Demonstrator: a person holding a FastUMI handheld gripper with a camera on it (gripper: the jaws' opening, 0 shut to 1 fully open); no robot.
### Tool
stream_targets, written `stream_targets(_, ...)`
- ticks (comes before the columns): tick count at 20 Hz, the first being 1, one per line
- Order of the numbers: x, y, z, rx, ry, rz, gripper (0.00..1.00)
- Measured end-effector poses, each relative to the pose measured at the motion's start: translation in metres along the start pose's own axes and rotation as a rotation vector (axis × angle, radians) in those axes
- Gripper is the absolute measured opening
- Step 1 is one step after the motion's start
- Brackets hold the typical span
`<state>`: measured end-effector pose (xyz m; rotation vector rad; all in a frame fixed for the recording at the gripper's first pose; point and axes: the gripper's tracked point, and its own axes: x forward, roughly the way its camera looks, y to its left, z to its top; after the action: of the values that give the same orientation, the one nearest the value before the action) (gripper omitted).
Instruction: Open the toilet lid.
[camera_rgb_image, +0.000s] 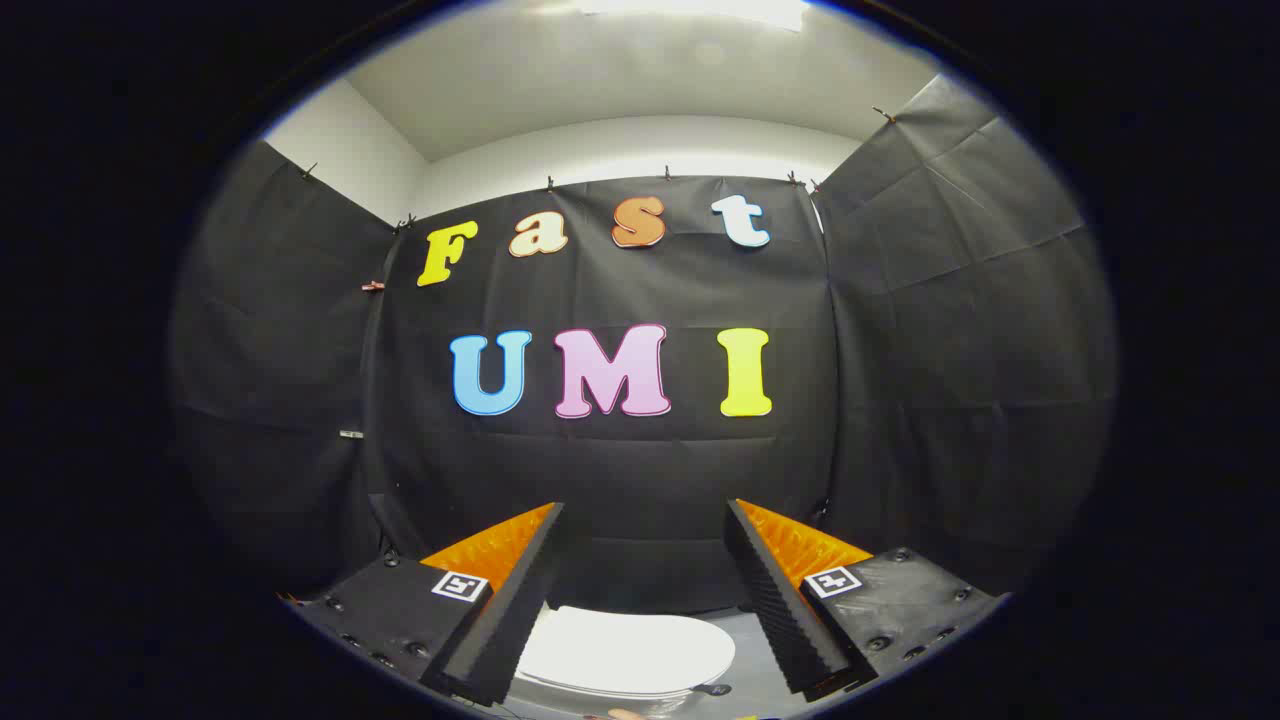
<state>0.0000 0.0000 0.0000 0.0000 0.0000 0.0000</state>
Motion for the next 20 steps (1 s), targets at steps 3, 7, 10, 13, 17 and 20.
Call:
stream_targets(3,0.0032,-0.0007,-0.0032,-0.004,0.014,-0.011,0.99)
stream_targets(7,0.0039,-0.0011,-0.0039,-0.010,0.016,-0.014,0.99)
stream_targets(10,0.0043,-0.0017,-0.0036,-0.005,0.013,-0.019,0.99)
stream_targets(13,0.0044,-0.0016,-0.0052,-0.009,0.017,-0.022,0.99)
stream_targets(17,0.0033,-0.0008,-0.0037,-0.016,0.007,-0.025,0.99)
stream_targets(20,0.0026,-0.0019,-0.0031,-0.015,0.000,-0.034,0.99)
